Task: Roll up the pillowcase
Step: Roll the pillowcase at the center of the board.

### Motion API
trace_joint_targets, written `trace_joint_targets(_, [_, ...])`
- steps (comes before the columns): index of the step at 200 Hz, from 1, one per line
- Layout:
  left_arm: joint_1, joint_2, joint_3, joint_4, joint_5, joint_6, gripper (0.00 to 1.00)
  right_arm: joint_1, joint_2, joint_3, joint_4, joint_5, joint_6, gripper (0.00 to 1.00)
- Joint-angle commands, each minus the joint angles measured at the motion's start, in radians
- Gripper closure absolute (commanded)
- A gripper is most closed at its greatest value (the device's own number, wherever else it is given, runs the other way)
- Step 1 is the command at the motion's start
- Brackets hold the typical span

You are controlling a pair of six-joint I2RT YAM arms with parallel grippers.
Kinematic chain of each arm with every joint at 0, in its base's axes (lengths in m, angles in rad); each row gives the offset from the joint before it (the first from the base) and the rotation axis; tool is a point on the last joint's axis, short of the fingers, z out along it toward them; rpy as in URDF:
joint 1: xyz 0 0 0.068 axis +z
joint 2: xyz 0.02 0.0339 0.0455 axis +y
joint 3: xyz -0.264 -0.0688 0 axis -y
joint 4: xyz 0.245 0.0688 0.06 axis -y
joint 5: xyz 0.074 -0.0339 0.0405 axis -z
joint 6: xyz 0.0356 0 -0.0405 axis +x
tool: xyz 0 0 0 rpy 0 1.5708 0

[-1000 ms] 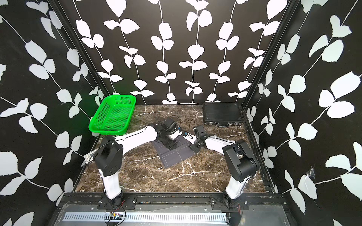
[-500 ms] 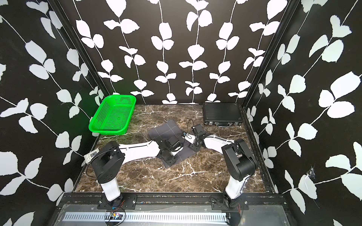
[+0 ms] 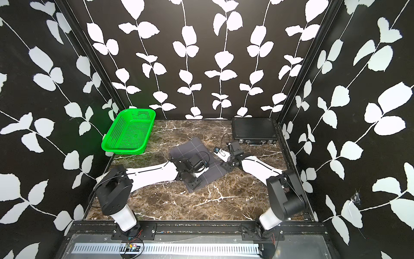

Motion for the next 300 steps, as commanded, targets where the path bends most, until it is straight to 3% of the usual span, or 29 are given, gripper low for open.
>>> trace_joint_targets(1, [-0.047,-0.043,0.072,-0.064,-0.047,0.043,0.39,-0.033,-0.083,-0.057,-0.015,-0.025,0.037,0.33])
trace_joint_targets(25, [-0.105,0.02,0.158,-0.054,-0.078,0.077,0.39,-0.068,-0.181,-0.122,-0.011,-0.032,0.05,0.33])
trace_joint_targets(60, [-0.184,0.172,0.264,-0.046,-0.223,0.073,0.41,-0.13,-0.347,-0.243,0.014,-0.036,0.075,0.31])
trace_joint_targets(120, [-0.197,0.267,0.285,-0.044,-0.321,0.048,0.44,-0.208,-0.487,-0.335,0.017,-0.02,0.145,0.26])
trace_joint_targets(156, [-0.198,0.298,0.258,-0.017,-0.263,0.044,0.52,-0.212,-0.492,-0.332,0.016,-0.003,0.138,0.24])
trace_joint_targets(186, [-0.196,0.33,0.263,-0.042,-0.287,0.074,0.61,-0.213,-0.493,-0.321,0.003,0.001,0.123,0.24])
trace_joint_targets(223, [-0.183,0.342,0.286,-0.075,-0.264,0.05,0.84,-0.211,-0.494,-0.321,0.009,-0.008,0.128,0.23])
trace_joint_targets(260, [-0.147,0.3,0.3,-0.114,-0.199,0.009,1.0,-0.212,-0.497,-0.317,0.009,-0.003,0.126,0.23])
trace_joint_targets(300, [-0.103,0.246,0.295,-0.093,-0.003,-0.056,1.0,-0.211,-0.503,-0.314,0.0,-0.004,0.125,0.22])
